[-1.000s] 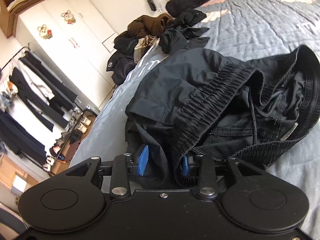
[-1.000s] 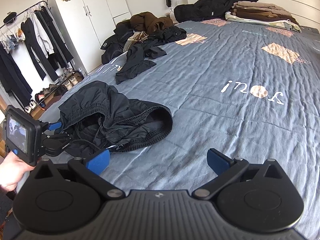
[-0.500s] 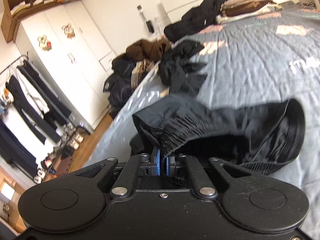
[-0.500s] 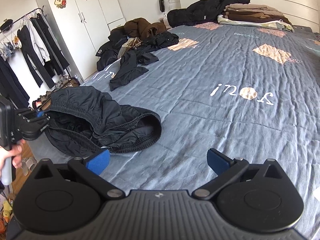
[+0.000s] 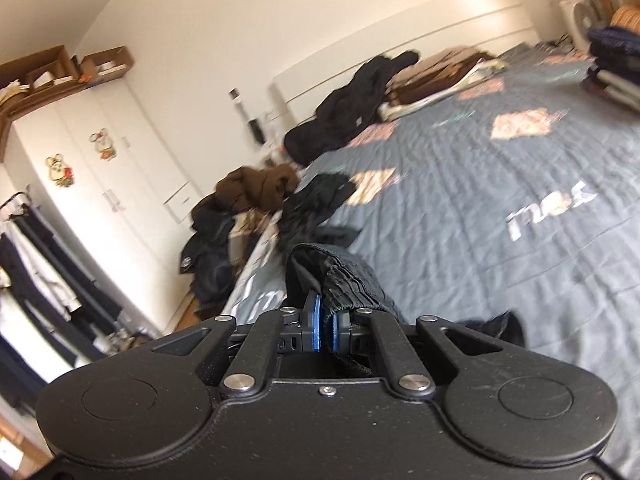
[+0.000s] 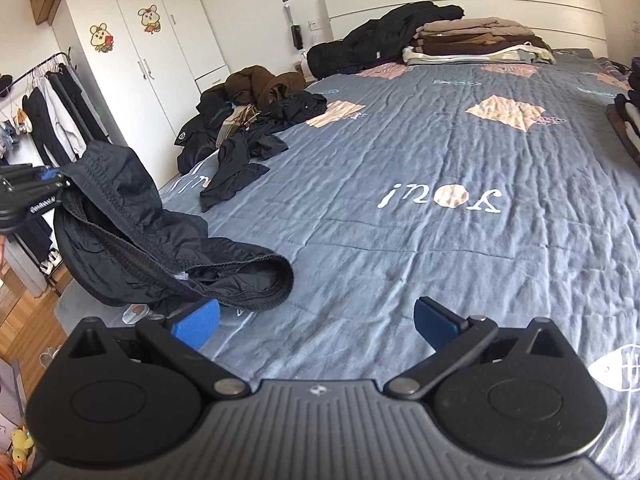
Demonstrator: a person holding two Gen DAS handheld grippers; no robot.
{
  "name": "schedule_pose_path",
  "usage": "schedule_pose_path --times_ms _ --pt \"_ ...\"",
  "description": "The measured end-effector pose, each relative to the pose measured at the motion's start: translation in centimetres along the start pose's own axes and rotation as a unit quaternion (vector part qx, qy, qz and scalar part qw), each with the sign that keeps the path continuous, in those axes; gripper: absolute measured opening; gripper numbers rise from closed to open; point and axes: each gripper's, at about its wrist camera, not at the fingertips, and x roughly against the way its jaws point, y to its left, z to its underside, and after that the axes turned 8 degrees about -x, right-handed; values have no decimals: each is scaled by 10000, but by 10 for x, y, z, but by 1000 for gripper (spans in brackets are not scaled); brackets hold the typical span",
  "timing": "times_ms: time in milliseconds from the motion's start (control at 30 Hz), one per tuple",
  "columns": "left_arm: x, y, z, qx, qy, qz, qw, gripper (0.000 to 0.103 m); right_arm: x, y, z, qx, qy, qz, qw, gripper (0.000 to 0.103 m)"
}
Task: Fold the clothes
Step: 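Lift the trousers by the waistband with the left tool and shake them out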
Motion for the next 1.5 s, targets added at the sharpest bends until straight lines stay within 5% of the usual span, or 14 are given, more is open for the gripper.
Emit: schedule_pose_path --times_ms 300,667,900,1233,1500 --pt "41 -35 -65 -50 -787 549 9954 6 41 -33 -10 -324 -421 23 9986 103" --pt "88 -81 -136 -320 -1739 1132 9777 6 92 -92 -12 -795 -864 210 9929 103" --pt "98 -102 -142 -279 -1867 1464 9710 6 104 -111 5 -110 -738 229 9970 103" --pt "113 -101 -151 -244 -2071 1565 9654 6 128 -120 33 315 -459 -297 9980 103" --pt "127 -94 -146 -147 -2150 1615 9630 6 76 -119 44 -32 355 -292 9989 103"
